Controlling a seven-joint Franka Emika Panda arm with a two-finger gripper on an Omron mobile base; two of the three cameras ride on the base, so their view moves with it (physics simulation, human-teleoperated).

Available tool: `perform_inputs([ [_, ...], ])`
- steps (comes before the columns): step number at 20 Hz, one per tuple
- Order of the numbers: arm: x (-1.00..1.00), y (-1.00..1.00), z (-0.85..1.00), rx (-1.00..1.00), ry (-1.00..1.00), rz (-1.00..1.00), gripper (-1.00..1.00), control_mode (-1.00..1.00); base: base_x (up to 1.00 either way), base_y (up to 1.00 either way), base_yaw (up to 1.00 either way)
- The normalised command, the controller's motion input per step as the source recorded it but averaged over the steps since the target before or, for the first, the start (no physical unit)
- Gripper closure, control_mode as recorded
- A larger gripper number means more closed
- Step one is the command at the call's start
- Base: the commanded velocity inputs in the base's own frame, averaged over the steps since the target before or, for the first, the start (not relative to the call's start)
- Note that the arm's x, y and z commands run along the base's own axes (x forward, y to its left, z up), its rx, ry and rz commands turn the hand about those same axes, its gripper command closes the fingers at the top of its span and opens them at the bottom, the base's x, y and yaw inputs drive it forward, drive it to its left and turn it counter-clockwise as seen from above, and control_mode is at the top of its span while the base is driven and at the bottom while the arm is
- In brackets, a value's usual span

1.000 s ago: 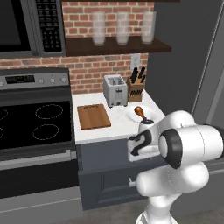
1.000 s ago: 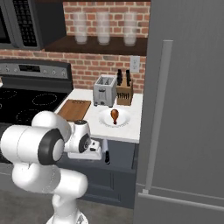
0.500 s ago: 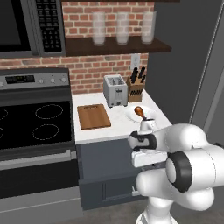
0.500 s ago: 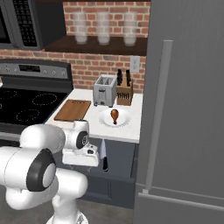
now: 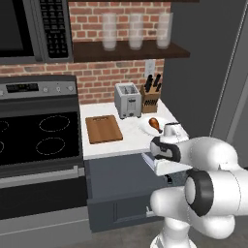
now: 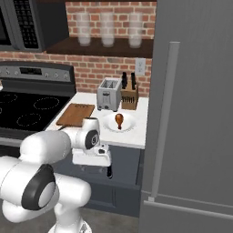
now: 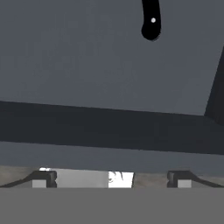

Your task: Pick up the knife from the drawer and place it on the cutting board. Then place the meat from the plate to the cutting board.

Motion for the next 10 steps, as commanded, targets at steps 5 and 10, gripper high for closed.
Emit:
perform_inputs([
  [5, 0.47, -0.38, -0.02, 0.00, 0.00, 0.00, -1.00, -1.00, 0.00, 0.00, 0.00],
  [10, 0.35, -0.03, -0.35, 0.00, 0.00, 0.00, -1.00, -1.00, 0.00, 0.00, 0.00],
])
